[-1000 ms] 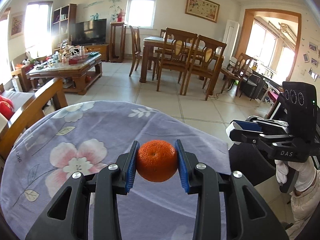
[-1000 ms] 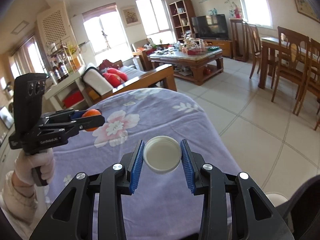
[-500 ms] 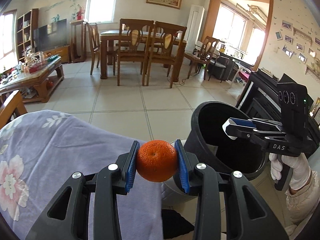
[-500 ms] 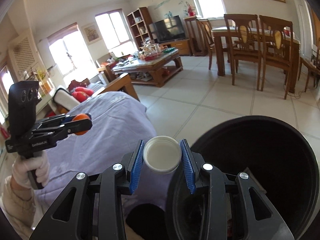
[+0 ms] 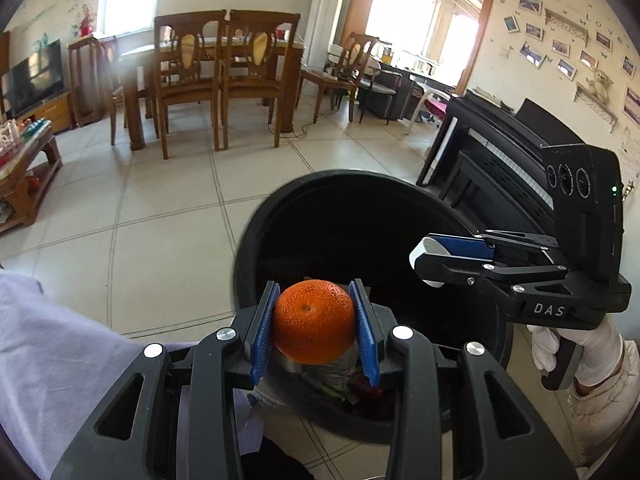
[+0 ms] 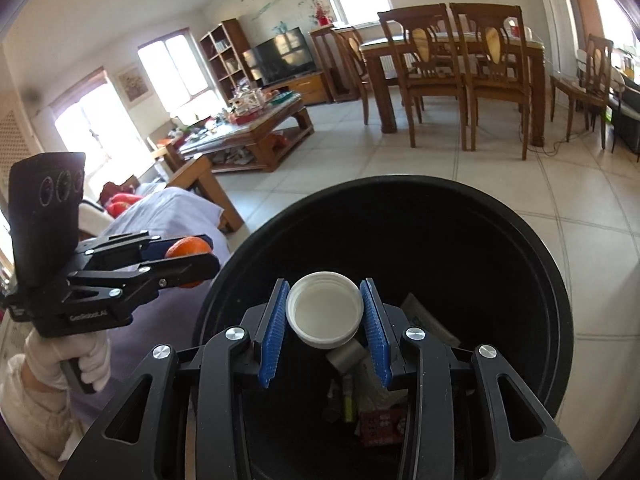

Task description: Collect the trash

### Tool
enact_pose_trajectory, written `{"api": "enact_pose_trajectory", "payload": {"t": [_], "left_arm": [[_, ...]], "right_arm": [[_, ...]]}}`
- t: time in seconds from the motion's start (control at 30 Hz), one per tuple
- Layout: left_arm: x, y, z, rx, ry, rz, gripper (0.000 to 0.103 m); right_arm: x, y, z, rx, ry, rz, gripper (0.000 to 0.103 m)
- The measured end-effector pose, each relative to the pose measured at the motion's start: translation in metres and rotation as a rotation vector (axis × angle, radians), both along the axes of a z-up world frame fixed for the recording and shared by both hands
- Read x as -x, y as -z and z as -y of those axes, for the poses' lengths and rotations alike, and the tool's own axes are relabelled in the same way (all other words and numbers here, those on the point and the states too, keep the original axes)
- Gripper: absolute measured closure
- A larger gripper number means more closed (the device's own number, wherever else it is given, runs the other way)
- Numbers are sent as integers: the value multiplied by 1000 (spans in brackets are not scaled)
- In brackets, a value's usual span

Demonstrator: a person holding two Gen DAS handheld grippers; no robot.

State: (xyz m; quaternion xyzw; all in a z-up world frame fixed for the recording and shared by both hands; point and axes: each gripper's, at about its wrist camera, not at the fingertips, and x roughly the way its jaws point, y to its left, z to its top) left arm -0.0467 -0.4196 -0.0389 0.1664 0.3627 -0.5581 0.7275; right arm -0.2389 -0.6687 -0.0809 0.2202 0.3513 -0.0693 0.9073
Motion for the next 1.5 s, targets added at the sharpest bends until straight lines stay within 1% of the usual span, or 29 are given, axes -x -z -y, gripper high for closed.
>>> {"api": "enact_pose_trajectory", "payload": {"t": [0.17,0.4,0.73,0.9,0.93,1.0,1.03,1.07,1.1,1.13,1.37,1.47,1.5], "left_arm": [[11,24,31,-57,42,-5,67],[21,38,45,-102,72,7,67],[29,45,56,-135,77,33,65],[30,43,60,-138,75,37,65],[30,43,59,-138,74,39,64],[32,41,60,-134,75,41,60],[32,39,60,-131,77,44,58],[33,38,59,-127,78,53,50],[35,37,60,-125,71,66,37],[35,35,58,-115,67,78,34],[32,28,53,-95,55,87,33],[34,25,49,-82,49,98,27],[31,25,46,-77,51,99,27]], "right_arm": [[5,22,19,-17,19,-41,66],[11,39,31,-31,32,-62,66],[9,36,27,-21,23,-62,66],[5,35,22,-19,20,-67,65],[6,35,22,-21,20,-65,64],[6,34,21,-14,19,-63,59],[6,33,20,-8,17,-62,55],[6,33,20,0,16,-61,50],[6,34,19,12,18,-63,48],[6,34,19,14,21,-62,46],[8,37,21,-13,30,-54,45],[9,35,22,-14,34,-51,45],[11,34,21,-14,35,-50,45]]}}
